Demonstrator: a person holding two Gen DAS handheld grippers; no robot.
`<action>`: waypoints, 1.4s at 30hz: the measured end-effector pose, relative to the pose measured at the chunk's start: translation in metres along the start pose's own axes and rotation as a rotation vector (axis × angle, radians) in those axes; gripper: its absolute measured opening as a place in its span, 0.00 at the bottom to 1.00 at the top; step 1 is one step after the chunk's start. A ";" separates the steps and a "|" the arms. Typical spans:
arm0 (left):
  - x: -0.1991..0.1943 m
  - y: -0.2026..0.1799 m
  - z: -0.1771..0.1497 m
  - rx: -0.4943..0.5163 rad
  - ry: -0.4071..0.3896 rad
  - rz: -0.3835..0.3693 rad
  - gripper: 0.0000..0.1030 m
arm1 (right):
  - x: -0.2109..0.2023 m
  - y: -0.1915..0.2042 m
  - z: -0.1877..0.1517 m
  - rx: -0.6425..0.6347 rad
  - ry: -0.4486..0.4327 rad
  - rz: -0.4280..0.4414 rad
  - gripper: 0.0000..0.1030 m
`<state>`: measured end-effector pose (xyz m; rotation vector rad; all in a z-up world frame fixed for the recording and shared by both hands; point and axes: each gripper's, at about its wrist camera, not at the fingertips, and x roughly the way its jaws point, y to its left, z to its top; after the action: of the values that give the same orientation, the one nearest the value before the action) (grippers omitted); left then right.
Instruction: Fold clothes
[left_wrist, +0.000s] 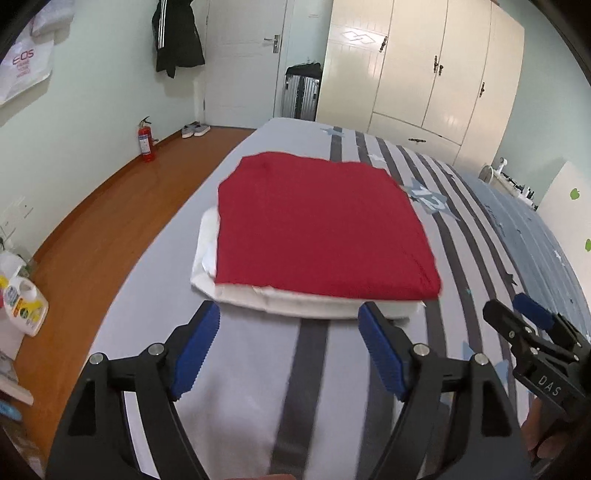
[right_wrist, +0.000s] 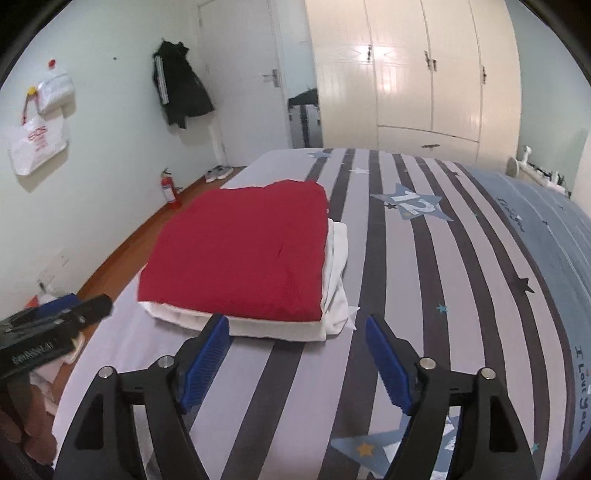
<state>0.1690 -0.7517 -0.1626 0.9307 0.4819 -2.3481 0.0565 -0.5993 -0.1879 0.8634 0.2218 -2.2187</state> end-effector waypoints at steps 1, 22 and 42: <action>-0.003 -0.004 -0.003 -0.005 0.003 0.003 0.75 | -0.006 -0.001 -0.002 -0.009 -0.009 0.003 0.76; -0.112 -0.127 -0.085 -0.048 -0.200 0.031 0.92 | -0.112 -0.087 -0.039 -0.143 -0.236 0.130 0.98; -0.165 -0.104 -0.133 0.017 -0.283 0.010 0.94 | -0.179 -0.080 -0.104 -0.066 -0.308 0.058 0.99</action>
<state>0.2710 -0.5422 -0.1249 0.5915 0.3420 -2.4274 0.1456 -0.3979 -0.1599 0.4775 0.1203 -2.2405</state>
